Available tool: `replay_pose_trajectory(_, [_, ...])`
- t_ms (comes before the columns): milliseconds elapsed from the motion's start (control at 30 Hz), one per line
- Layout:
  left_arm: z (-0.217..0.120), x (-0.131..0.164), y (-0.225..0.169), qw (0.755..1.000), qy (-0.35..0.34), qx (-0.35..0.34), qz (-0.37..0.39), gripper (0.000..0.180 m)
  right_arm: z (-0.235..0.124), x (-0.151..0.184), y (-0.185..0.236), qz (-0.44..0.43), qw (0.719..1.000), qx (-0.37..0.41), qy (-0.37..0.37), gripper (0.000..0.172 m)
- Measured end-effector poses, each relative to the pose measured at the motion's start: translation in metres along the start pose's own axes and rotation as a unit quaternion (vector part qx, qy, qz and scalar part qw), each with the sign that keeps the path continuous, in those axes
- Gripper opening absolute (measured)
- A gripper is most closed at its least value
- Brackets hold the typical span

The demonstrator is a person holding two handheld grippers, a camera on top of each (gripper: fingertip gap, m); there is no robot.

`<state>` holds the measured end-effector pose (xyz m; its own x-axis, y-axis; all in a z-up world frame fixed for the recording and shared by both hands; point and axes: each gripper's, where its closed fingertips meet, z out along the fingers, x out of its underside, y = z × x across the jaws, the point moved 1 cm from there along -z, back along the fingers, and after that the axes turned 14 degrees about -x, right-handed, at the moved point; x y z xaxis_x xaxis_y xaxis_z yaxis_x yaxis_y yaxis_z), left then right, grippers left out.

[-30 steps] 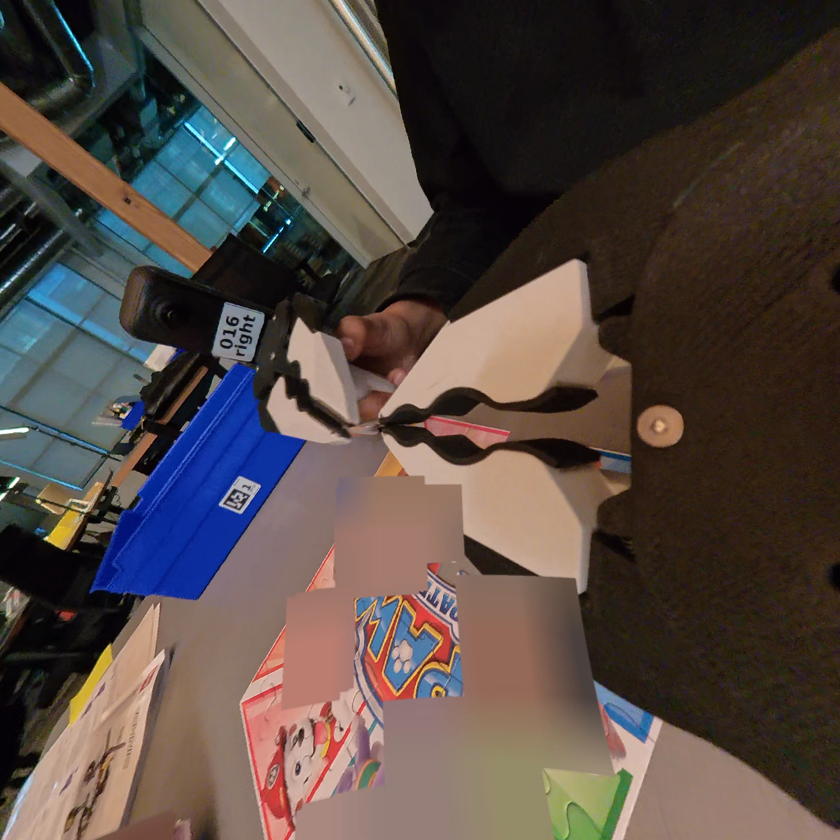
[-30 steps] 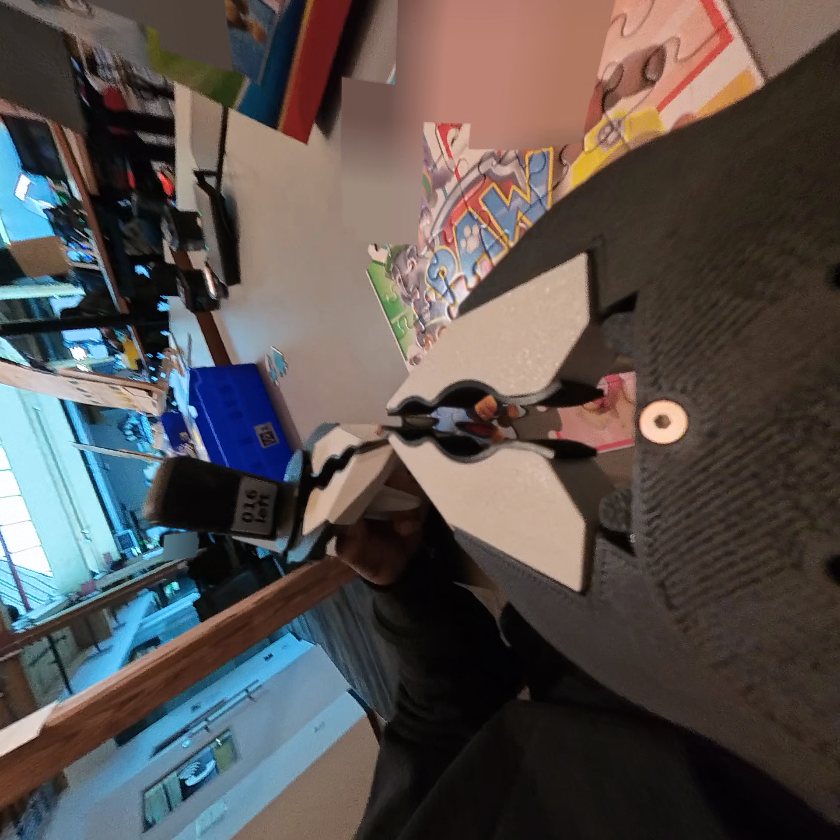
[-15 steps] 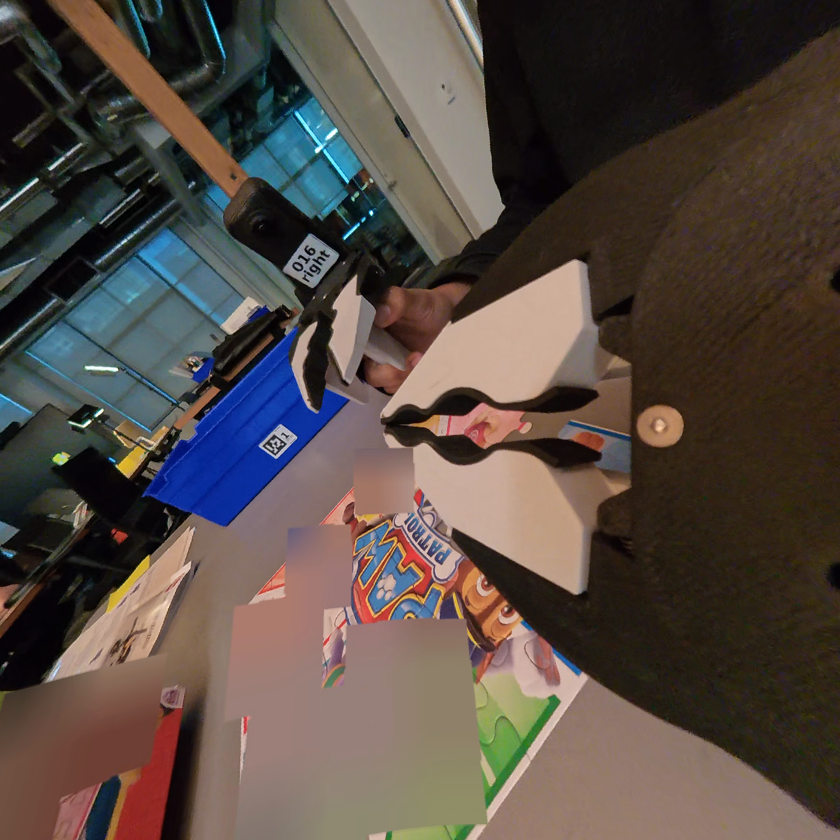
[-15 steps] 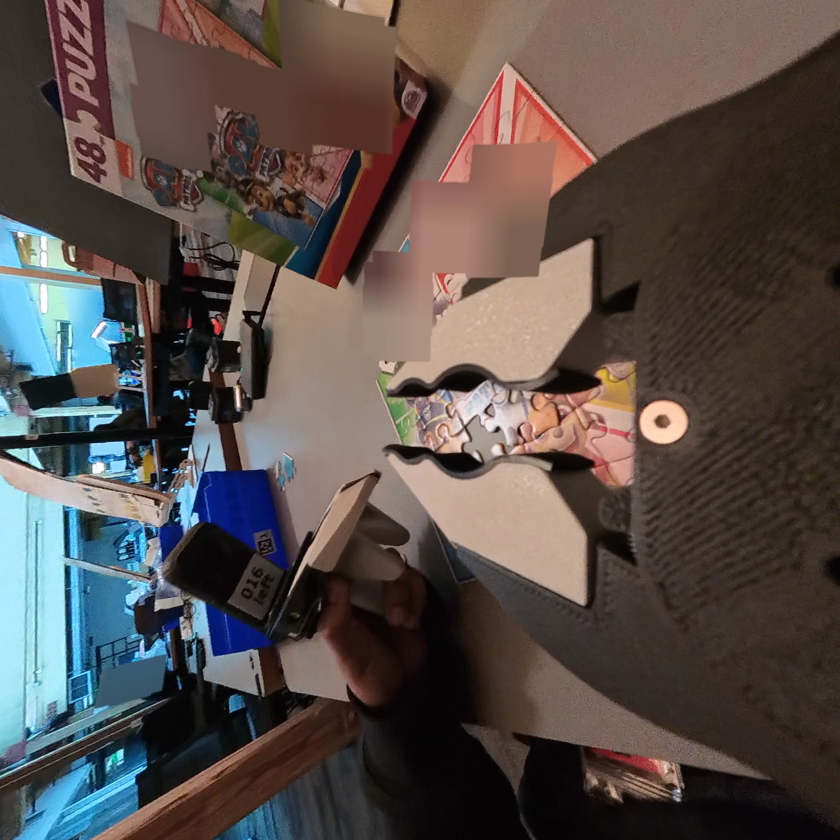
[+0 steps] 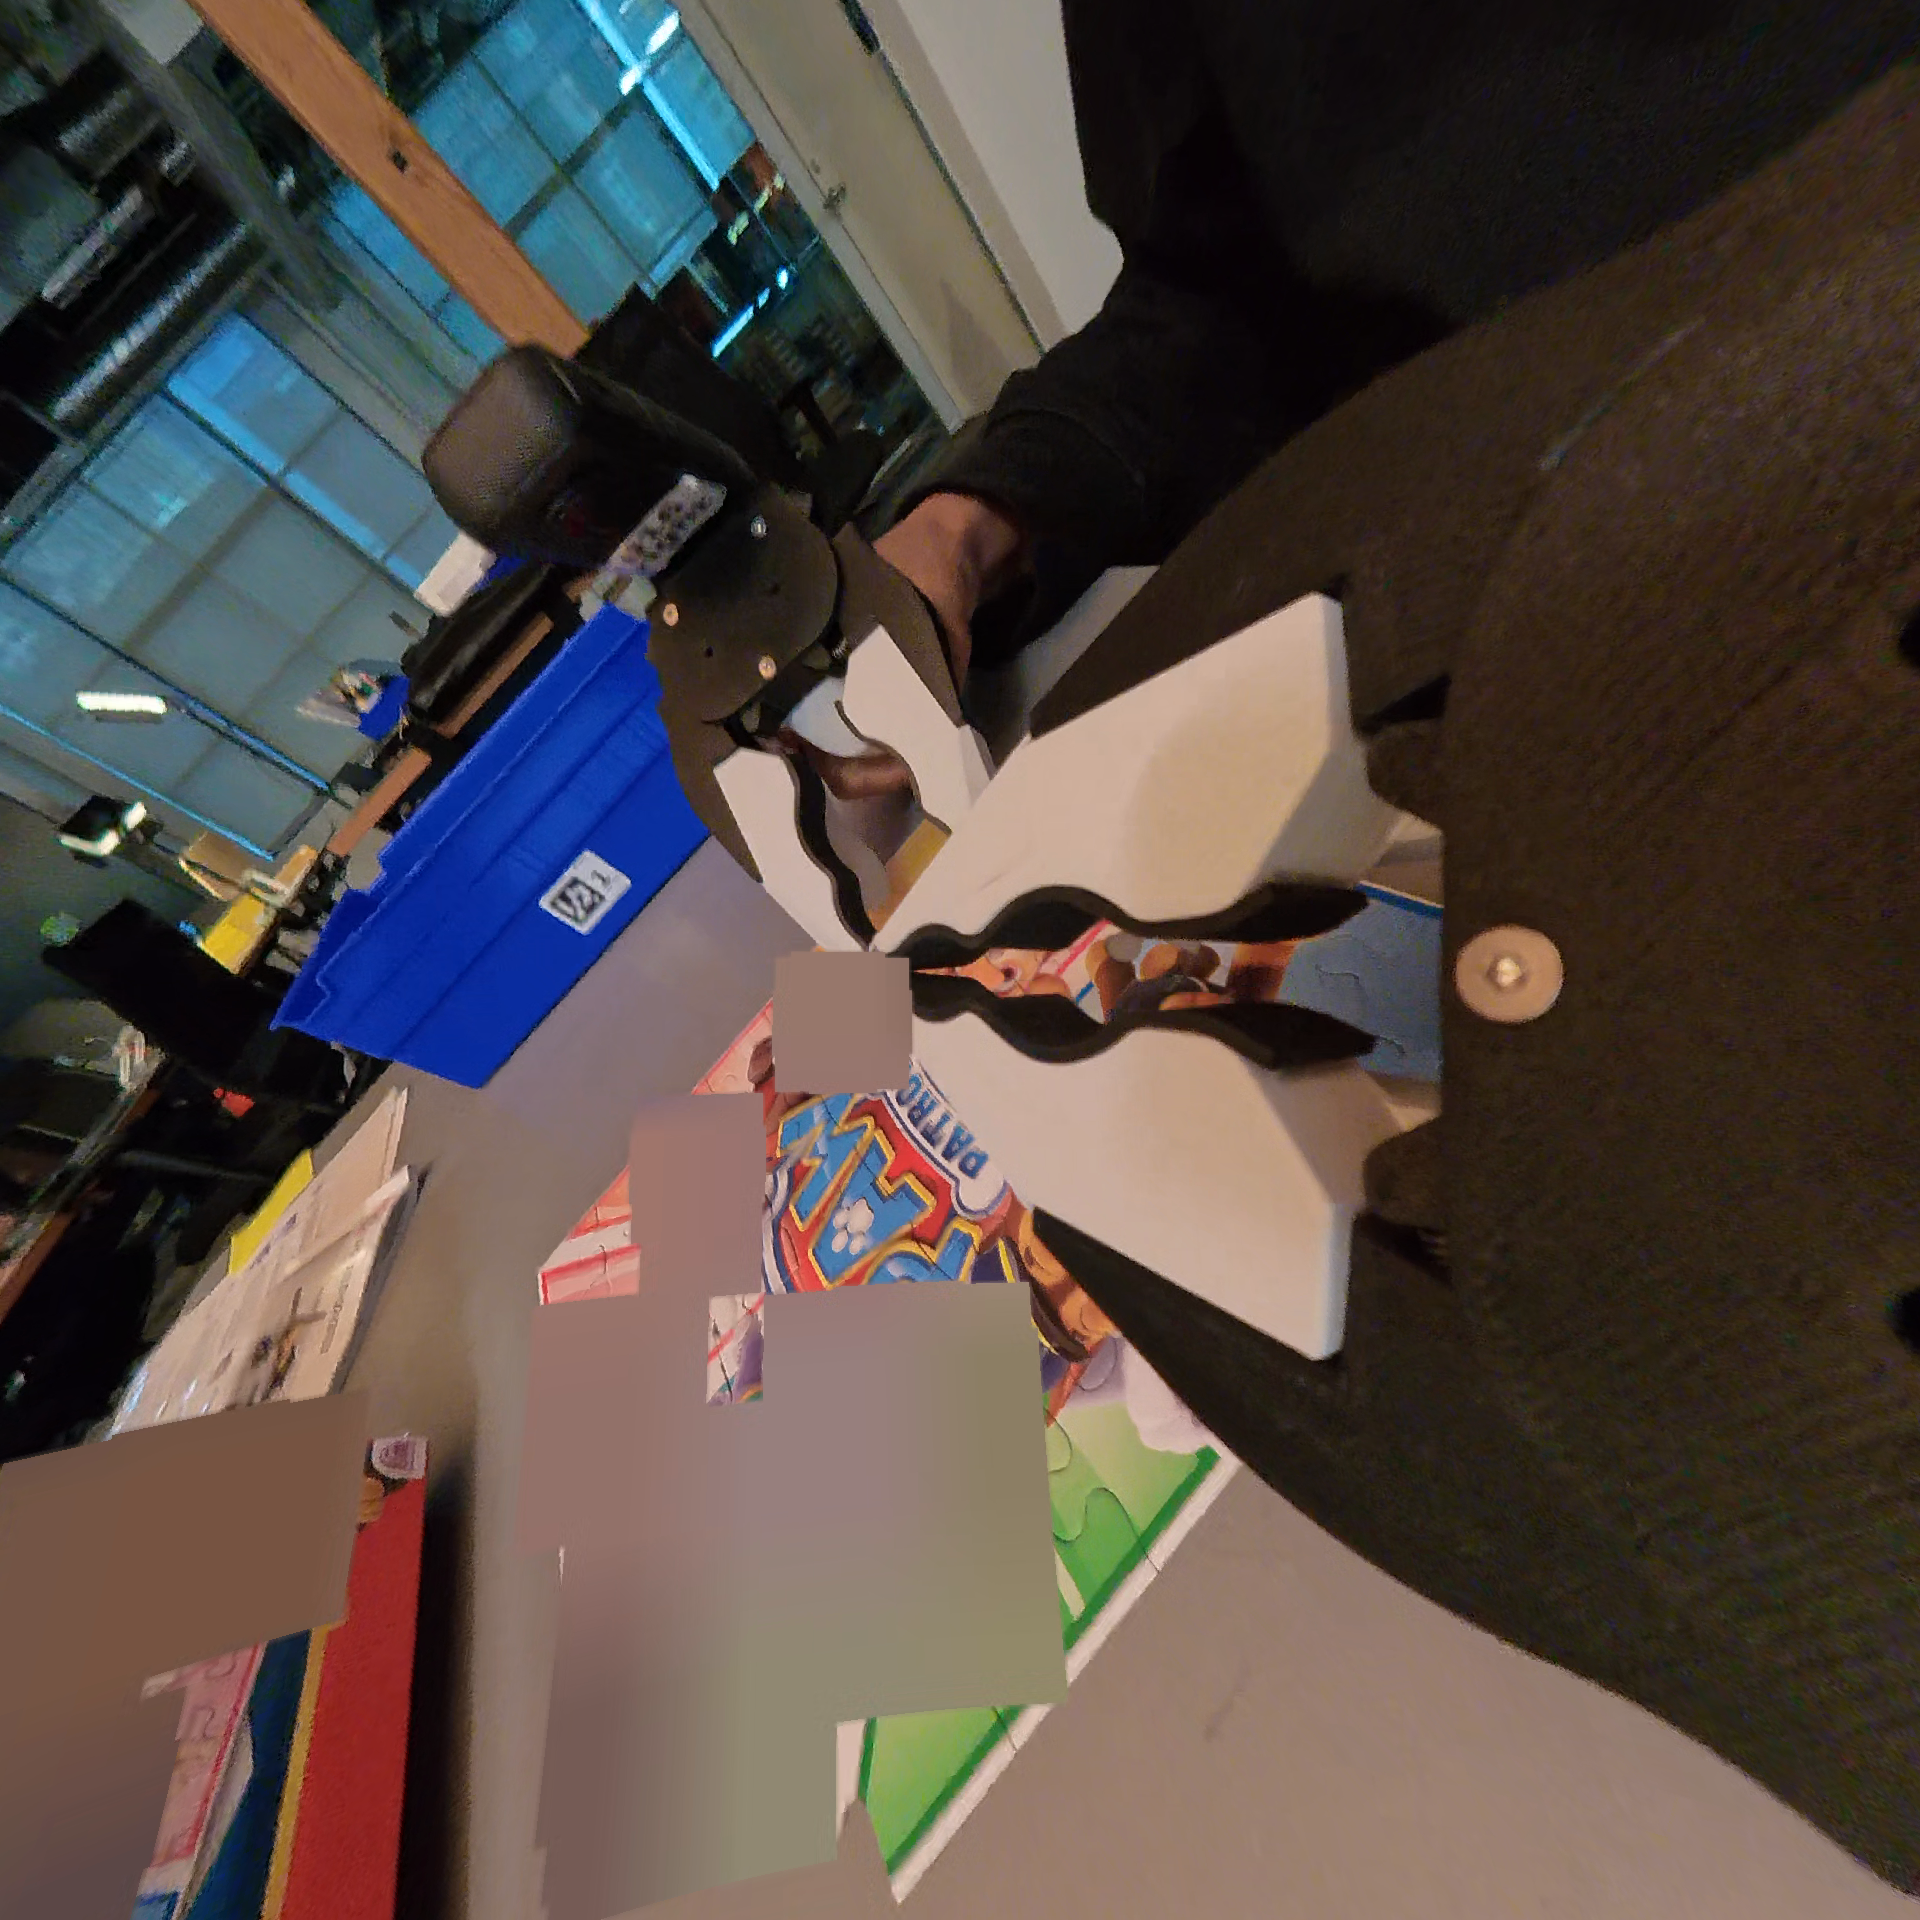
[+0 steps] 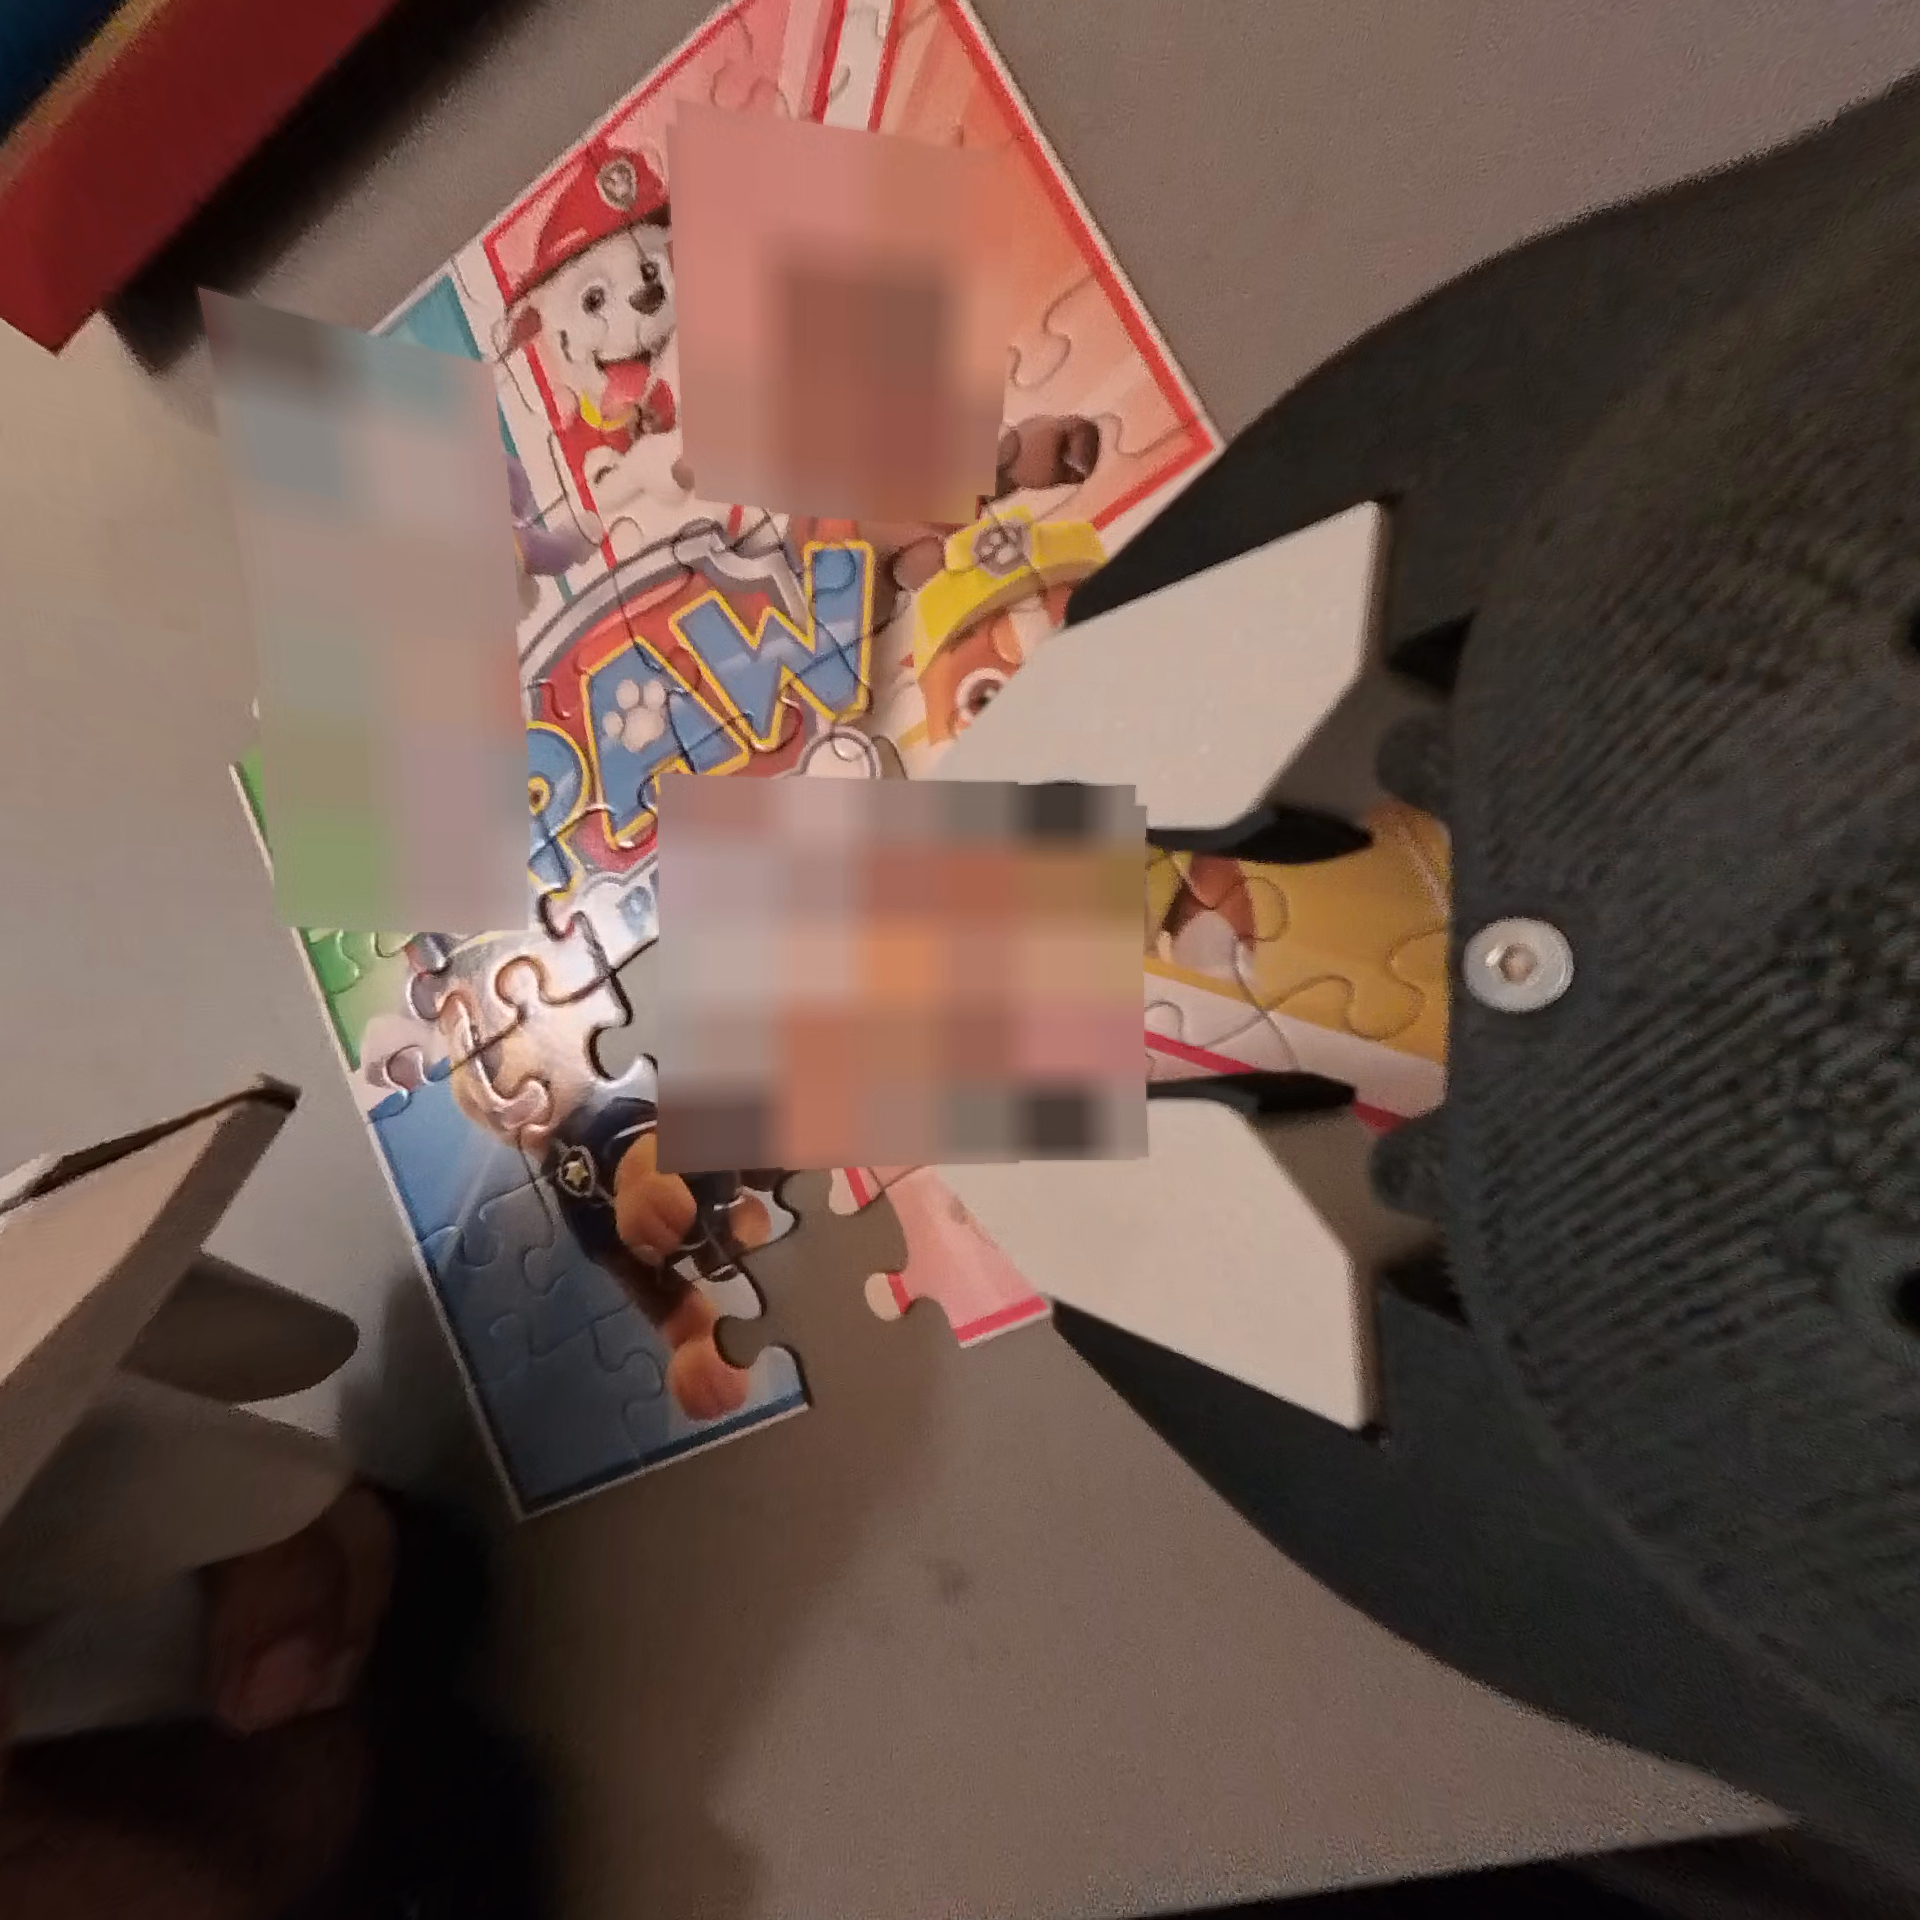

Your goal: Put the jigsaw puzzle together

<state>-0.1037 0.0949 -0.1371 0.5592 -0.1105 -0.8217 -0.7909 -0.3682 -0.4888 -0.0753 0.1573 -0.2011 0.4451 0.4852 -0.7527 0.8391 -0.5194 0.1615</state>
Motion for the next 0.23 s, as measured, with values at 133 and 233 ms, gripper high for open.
replay_pose_trajectory(133, [-0.006, 0.002, 0.016, 0.996, 0.051, -0.072, 0.035, 0.000, 0.006, -0.007, -0.002, -0.005, 1.000, -0.018, 0.019, 0.038])
replay_pose_trajectory(233, [-0.010, 0.012, 0.047, 0.972, 0.093, -0.179, 0.117, 0.000, 0.015, -0.014, -0.004, -0.013, 0.999, -0.029, 0.033, 0.033])
